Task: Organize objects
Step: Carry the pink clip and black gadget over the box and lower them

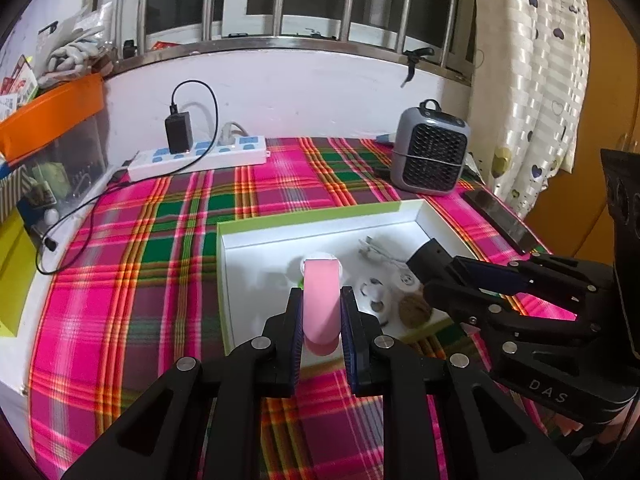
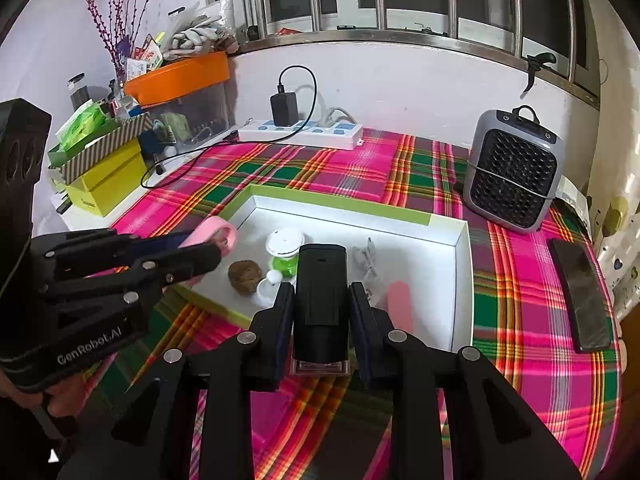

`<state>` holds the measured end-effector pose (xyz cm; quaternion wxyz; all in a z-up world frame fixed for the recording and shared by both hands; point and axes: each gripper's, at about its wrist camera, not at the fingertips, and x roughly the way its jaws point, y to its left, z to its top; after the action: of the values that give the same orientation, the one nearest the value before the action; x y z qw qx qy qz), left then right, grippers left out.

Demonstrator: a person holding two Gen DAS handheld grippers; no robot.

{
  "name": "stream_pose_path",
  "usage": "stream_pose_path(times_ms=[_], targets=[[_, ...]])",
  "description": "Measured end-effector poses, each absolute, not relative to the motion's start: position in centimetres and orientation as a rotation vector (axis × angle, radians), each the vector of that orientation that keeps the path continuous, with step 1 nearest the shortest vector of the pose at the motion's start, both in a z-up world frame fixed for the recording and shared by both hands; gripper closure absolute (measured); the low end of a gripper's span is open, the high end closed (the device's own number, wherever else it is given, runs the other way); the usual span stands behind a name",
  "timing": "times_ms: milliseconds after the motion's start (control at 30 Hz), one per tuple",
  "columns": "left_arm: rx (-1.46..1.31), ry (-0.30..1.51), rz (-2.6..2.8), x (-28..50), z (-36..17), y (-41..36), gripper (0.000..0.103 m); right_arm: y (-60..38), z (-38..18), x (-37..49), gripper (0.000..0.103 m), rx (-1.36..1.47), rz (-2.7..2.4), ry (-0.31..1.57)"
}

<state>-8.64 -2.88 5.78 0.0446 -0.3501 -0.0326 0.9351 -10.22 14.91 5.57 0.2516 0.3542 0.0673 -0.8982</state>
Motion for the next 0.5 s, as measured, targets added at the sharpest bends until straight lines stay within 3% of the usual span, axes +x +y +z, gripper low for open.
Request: stream_pose_path(times_ms=[500], targets=[[-1.106,-0.115,2.884,-12.8,4.6,-4.5,0.087,13.8,4.8,-14.8,0.075,1.008,-2.418,0.223]])
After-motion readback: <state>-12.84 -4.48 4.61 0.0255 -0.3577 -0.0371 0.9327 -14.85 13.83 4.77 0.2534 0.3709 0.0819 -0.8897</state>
